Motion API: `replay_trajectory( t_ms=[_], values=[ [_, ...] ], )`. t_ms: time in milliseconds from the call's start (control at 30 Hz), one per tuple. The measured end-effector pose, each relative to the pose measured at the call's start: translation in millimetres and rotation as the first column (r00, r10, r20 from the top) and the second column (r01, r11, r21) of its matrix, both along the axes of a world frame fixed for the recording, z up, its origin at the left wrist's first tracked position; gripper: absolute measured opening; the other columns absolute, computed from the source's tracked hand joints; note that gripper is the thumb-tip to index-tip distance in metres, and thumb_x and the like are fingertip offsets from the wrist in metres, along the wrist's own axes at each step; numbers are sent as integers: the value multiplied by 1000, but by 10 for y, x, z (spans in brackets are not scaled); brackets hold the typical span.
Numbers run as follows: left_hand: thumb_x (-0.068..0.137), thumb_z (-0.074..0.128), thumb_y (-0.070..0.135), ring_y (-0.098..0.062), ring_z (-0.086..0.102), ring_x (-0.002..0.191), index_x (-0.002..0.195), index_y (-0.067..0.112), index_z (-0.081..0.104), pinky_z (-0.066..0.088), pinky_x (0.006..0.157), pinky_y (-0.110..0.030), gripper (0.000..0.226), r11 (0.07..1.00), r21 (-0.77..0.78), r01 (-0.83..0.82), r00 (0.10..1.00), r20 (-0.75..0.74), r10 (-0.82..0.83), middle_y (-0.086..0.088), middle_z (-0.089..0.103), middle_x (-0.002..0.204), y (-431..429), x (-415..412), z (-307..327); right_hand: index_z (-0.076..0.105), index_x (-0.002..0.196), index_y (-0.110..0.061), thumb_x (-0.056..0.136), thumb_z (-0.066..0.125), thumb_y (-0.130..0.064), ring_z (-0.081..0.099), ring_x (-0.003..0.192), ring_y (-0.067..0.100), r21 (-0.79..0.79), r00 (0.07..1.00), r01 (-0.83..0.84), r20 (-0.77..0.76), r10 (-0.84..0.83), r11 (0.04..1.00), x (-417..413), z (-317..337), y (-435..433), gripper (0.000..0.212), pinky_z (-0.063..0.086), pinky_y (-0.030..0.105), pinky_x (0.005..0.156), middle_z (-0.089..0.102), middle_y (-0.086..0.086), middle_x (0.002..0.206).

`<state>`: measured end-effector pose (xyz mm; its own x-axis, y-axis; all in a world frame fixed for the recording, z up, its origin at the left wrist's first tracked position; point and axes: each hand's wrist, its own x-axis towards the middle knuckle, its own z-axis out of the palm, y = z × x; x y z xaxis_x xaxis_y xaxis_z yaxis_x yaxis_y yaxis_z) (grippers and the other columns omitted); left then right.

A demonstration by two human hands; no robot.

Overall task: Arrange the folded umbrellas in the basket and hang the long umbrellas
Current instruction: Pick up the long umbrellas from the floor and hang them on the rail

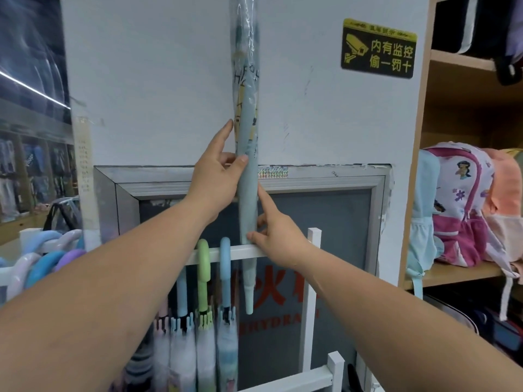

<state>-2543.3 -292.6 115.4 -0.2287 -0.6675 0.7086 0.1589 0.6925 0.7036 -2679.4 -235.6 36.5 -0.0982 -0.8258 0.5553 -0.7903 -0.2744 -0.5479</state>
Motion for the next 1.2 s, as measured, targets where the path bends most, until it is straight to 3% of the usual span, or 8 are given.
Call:
replay_trajectory(
  t_ms=[133, 300, 467, 667, 800, 900, 1067, 1200],
  values=[
    [101, 56, 16, -22, 73, 96, 149, 56, 24, 61, 82, -51, 71, 998, 43, 44, 997, 68, -46, -4, 74, 101, -4, 43, -87, 19, 152, -45, 94, 63, -29, 63, 76, 10, -16, 999, 0, -53, -1, 1000, -85, 93, 12, 75, 45, 25, 70, 68, -3, 86],
    [101, 55, 9, -18, 75, 94, 149, 56, 22, 62, 74, -47, 75, 992, 45, 119, 982, 143, -124, 3, 76, 104, 8, 87, -259, 28, 152, -36, 98, 57, -35, 66, 102, 11, -199, 971, -56, 218, 100, 978, -92, 466, 25, 61, 50, 31, 95, 66, -6, 110],
    [98, 60, 11, -25, 72, 98, 145, 64, 17, 57, 91, -54, 83, 994, 28, 103, 963, 247, -107, -9, 75, 99, -16, 61, -401, 32, 148, -43, 97, 59, -32, 69, 95, 16, -231, 957, -83, 252, 142, 969, -15, 741, 6, 58, 57, 41, 88, 69, -1, 100],
    [101, 57, 20, -22, 74, 92, 142, 59, 30, 58, 87, -51, 63, 996, -2, 95, 930, 358, -87, -2, 78, 94, 45, 98, -397, 28, 146, -51, 98, 57, -26, 66, 79, 18, -194, 976, -91, 180, 126, 977, -56, 620, -22, 62, 58, 46, 83, 68, 9, 91],
    [101, 56, 28, -12, 72, 94, 147, 54, 28, 55, 94, -45, 60, 1000, 5, 23, 965, 260, -23, 8, 77, 97, 2, 93, -349, 26, 148, -49, 97, 59, -22, 69, 79, 16, -151, 956, -166, 218, 197, 975, -119, 386, -60, 66, 59, 46, 85, 70, 3, 82],
    [100, 58, 25, -12, 72, 99, 149, 53, 26, 54, 97, -47, 65, 999, 29, 21, 986, 166, -25, 10, 76, 100, -35, 50, -254, 17, 150, -52, 96, 62, -27, 69, 80, 19, -83, 984, -93, 146, 104, 992, -132, 195, -63, 74, 58, 42, 81, 71, 8, 87],
    [99, 59, 17, -17, 73, 97, 148, 49, 31, 56, 93, -53, 65, 998, 26, 59, 985, 161, -63, 5, 77, 99, -25, 15, -213, 21, 148, -53, 96, 61, -31, 65, 71, 13, -25, 997, -34, 73, 36, 999, -99, 26, -11, 69, 49, 26, 66, 71, 3, 81],
    [100, 54, 5, -5, 72, 81, 149, 44, 28, 57, 73, -29, 67, 992, 58, 108, 969, 216, -118, 6, 78, 97, 16, 34, -313, 44, 140, -44, 97, 58, -33, 65, 80, 8, -161, 984, -37, 167, 65, 986, -131, 123, -14, 46, 51, 30, 77, 69, -8, 88]
  ],
)
